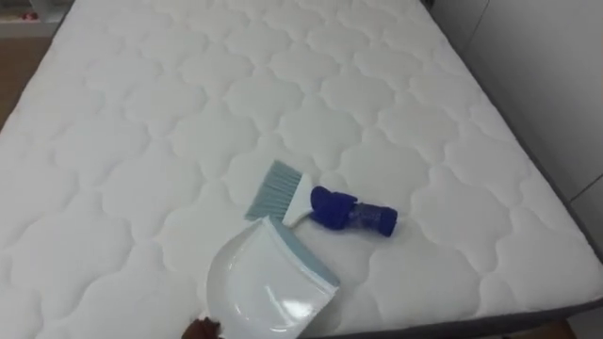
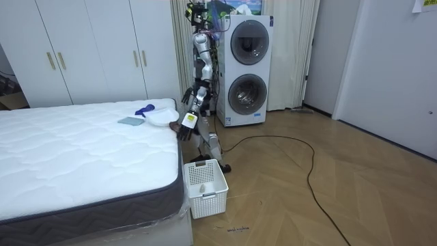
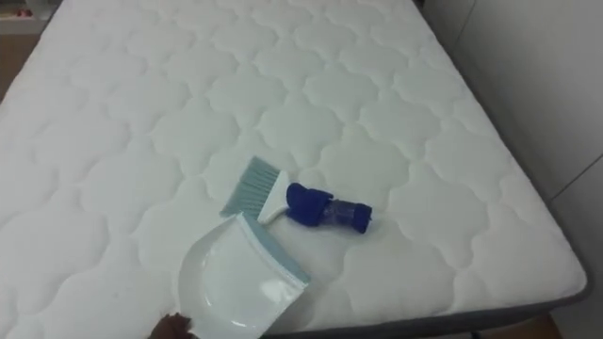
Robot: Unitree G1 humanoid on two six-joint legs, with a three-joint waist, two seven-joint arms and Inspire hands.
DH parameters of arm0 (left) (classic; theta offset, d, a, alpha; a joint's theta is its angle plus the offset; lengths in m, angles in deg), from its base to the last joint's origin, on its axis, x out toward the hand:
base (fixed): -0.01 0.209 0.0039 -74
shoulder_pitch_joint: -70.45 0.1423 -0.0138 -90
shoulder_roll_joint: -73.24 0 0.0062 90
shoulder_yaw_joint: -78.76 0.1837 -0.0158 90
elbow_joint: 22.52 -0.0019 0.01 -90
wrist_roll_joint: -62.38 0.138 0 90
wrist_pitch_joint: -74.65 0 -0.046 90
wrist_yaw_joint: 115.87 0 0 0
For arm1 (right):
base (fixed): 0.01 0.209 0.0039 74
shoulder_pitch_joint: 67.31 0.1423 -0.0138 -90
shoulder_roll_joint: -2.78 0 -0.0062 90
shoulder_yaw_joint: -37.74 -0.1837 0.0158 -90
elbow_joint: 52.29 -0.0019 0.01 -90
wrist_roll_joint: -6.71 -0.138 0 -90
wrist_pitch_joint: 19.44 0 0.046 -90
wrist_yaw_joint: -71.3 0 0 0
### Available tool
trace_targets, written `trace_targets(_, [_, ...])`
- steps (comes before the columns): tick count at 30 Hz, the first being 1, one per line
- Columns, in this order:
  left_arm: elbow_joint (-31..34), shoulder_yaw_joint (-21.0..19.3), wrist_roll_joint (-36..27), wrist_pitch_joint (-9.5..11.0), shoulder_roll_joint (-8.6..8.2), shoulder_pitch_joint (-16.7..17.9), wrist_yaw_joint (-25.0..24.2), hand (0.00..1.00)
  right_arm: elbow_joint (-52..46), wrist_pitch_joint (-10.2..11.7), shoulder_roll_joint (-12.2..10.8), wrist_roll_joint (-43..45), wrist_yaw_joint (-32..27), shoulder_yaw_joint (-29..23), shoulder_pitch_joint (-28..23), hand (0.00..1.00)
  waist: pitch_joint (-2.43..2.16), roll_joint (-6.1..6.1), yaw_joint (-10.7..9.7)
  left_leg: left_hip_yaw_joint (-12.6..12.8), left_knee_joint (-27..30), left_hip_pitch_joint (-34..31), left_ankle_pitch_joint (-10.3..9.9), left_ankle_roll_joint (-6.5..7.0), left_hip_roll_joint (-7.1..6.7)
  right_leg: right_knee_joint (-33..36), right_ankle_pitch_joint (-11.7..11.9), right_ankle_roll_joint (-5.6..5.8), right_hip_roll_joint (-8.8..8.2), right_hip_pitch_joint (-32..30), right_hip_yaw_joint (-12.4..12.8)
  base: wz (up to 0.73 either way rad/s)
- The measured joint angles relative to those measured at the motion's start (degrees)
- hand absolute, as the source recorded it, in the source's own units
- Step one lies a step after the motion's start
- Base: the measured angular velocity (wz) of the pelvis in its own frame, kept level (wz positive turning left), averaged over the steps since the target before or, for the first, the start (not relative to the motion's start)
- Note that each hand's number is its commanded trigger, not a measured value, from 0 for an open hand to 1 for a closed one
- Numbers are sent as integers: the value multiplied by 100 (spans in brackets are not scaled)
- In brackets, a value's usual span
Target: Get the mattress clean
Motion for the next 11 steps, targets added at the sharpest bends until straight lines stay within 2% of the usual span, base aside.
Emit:
trace_targets(3, [-65, -301, 8, -242, -9, 41, -117, 0, 250, -235, 0, 140, 229, -49, -57, 0, 4, 16, 27, 6, -69, 7, -2, 3, 0, 3, 56, 14, -12, -2, -31, 2])
trace_targets(4, [-66, -306, 8, -289, -8, 71, -121, 0, 276, -303, 2, 212, 285, -65, -72, 0, 7, 25, 27, 6, -104, 21, -3, 5, 1, 7, 59, 17, -16, -3, -50, 10])
trace_targets(6, [-74, -309, 25, -440, -10, 146, -133, 0, 424, -493, -2, 697, 498, -103, -71, 0, 5, 50, 84, 18, -179, 56, -25, 103, 0, 33, 79, 19, -17, 0, -75, 0])
trace_targets(11, [-179, -299, 77, -773, -44, 334, -131, 0, 482, -820, -4, 1689, 1014, -83, -40, 0, 33, 5, 90, -14, -149, 83, -36, 123, -9, 94, 77, 10, -23, 11, -75, -1])
